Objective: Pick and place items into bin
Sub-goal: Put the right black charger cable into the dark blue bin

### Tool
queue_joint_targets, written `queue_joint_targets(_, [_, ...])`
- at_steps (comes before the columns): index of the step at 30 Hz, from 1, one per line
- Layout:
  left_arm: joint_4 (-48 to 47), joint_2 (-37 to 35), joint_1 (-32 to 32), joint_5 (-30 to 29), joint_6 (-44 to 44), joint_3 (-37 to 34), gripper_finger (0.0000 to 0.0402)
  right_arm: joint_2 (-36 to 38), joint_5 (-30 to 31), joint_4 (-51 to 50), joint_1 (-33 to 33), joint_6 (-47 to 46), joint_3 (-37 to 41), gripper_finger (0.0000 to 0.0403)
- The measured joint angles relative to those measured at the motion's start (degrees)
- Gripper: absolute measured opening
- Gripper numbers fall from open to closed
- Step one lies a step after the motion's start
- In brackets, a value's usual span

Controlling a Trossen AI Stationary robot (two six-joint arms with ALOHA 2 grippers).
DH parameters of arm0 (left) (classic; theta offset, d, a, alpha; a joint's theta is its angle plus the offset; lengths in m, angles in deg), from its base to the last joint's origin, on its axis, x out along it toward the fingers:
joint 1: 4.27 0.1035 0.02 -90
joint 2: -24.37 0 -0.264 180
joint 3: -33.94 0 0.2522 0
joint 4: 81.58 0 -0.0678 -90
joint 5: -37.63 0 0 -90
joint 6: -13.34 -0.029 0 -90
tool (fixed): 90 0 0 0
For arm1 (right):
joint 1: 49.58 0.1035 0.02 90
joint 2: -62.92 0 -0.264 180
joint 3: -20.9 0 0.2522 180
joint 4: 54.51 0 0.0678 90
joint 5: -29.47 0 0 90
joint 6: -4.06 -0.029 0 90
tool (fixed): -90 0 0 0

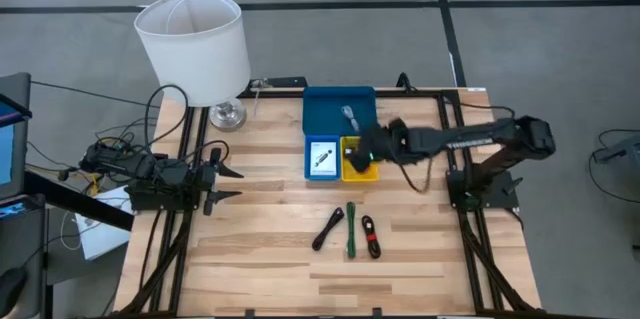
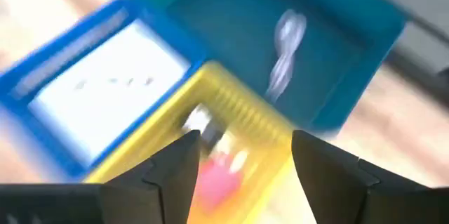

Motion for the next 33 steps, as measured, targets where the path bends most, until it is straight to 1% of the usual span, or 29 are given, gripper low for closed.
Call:
queue_joint_targets(4, [-0.01,0.00,0.00,0.00,0.00,0.01,0.0212,1.74,-0.21,-4.34,11.23,-10.91,0.02,0.0221])
queue_joint_targets(7, [-0.01,0.01,0.01,0.01,0.00,0.00,0.0212,1.45,0.72,-4.09,19.59,-18.95,0.02,0.0221])
queue_joint_targets(11, [0.03,-0.01,0.00,0.01,0.00,0.01,0.0212,-2.20,4.09,-3.76,29.03,-29.23,0.02,0.0221])
queue_joint_targets(15, [-0.01,0.00,0.01,0.01,0.01,0.01,0.0212,-8.25,7.19,-3.23,35.48,-39.93,0.03,0.0221])
queue_joint_targets(18, [0.01,0.01,-0.01,0.01,0.00,0.01,0.0212,-13.39,7.32,-0.96,38.19,-45.11,0.04,0.0221])
queue_joint_targets(21, [0.01,0.01,-0.01,0.01,0.00,0.01,0.0212,-18.59,6.36,2.63,39.53,-48.61,0.04,0.0221])
queue_joint_targets(25, [0.01,-0.02,0.02,0.01,0.00,0.01,0.0212,-24.71,2.84,8.00,39.77,-49.77,-0.01,0.0221])
queue_joint_targets(30, [-0.01,0.01,0.01,0.01,0.00,0.00,0.0212,-29.95,4.35,10.01,39.80,-50.22,-0.64,0.0221])
queue_joint_targets(33, [0.01,0.01,0.01,0.01,0.00,0.00,0.0212,-30.69,5.20,9.83,39.89,-51.09,-0.68,0.0217])
